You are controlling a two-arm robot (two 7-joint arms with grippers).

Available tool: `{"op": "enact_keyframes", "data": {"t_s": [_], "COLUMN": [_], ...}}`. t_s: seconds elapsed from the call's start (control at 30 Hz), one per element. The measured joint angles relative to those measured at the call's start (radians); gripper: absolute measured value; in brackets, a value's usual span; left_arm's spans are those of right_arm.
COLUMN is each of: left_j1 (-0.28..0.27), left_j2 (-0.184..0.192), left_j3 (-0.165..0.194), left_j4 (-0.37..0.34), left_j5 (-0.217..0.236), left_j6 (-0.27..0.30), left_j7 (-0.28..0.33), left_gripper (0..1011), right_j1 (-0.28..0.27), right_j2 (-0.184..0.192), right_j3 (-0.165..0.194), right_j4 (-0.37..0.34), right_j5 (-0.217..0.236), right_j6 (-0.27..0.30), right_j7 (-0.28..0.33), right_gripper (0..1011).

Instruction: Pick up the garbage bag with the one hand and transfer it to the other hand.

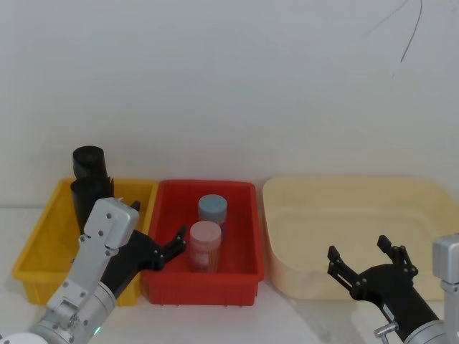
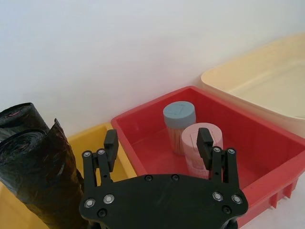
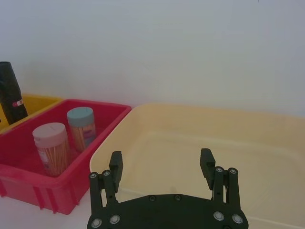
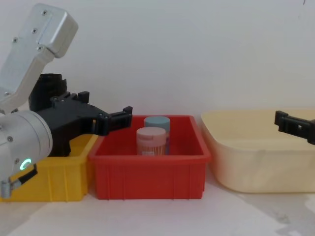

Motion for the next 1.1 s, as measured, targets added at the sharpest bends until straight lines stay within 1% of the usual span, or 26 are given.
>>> {"op": "enact_keyframes", "data": {"t_s": [1.1], "left_j1": [0.0], "left_j2": [0.0], "left_j3": [0.0], "left_j4": [0.0], "left_j5": [0.0], "left_j6": [0.0], "left_j7": [0.0], "left_gripper": [1001], "right_j1": [0.0], "right_j2": [0.0], "right_j3": [0.0], "right_j4": [0.0], "right_j5": [0.0], "right_j6": [0.0], "right_j7": [0.0], "right_gripper": [999]}}
